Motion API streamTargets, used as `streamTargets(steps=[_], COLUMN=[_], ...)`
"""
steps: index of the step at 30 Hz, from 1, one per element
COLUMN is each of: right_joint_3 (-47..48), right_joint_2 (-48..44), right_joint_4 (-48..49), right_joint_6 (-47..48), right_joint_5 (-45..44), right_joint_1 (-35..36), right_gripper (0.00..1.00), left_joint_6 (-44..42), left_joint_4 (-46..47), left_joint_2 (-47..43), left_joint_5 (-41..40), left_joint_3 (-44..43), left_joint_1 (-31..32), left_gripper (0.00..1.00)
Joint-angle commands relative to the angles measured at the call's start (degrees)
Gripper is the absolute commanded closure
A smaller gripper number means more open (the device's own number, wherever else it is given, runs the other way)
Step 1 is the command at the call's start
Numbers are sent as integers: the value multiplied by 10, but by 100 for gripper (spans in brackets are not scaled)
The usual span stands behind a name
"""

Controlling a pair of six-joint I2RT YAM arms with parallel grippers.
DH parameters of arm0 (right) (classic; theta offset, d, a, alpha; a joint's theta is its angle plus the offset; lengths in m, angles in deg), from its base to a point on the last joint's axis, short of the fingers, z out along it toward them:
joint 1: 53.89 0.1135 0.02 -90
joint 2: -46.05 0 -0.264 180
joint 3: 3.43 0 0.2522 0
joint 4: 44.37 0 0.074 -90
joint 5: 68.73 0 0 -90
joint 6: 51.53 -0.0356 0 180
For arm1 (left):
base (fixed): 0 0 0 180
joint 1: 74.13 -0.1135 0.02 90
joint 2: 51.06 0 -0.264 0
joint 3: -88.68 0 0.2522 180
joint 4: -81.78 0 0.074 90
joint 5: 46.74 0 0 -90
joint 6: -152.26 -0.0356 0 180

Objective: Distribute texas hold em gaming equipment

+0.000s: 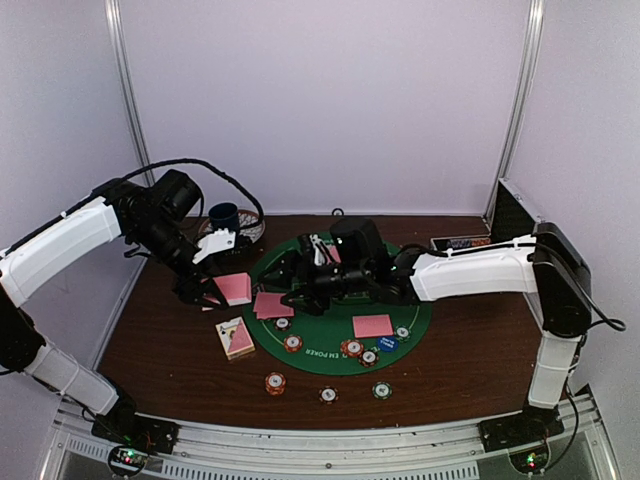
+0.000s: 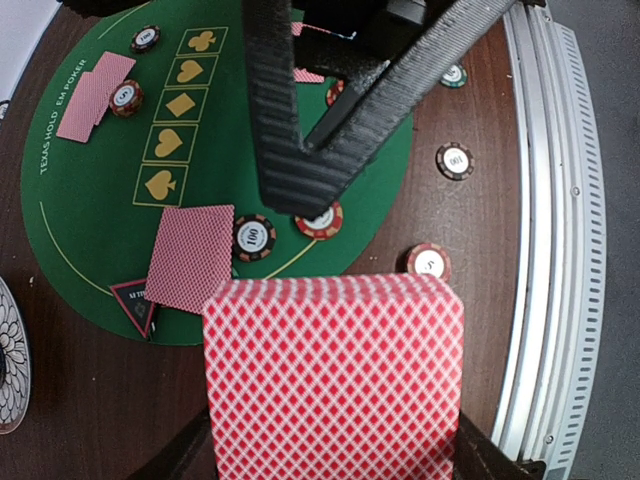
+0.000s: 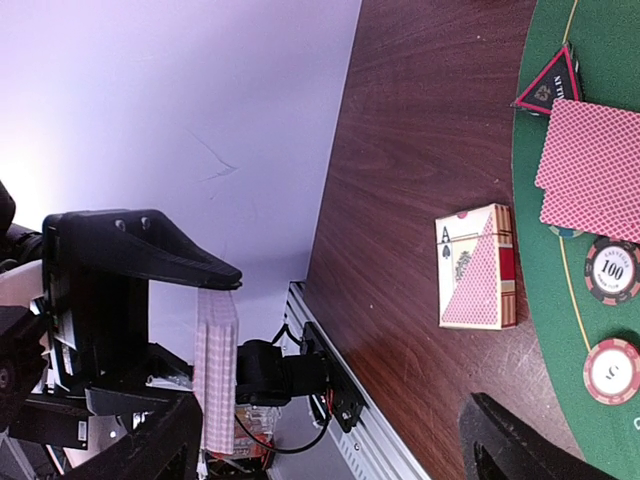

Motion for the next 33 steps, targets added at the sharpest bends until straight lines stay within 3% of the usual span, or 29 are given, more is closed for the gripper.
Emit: streamTargets(steps=[1,25,33], right_joint_3=[21,189,187], right_joint_2=[9,126,134], right_joint_4=[48,-7,-27], right_joint_6=[-17,-12,-17], right_joint_5=[17,108,98], right_joint_1=[1,26,21], right_gripper=[7,8,16], left_joint_6=[3,2,2], left_joint_4=[9,9,9], left_joint_2=[-10,1,-2], left_joint_5=[15,22,23], left_joint_3=[-18,-28,-29], left_joint_1=[-2,-2,-2], left_gripper=[100,100,100])
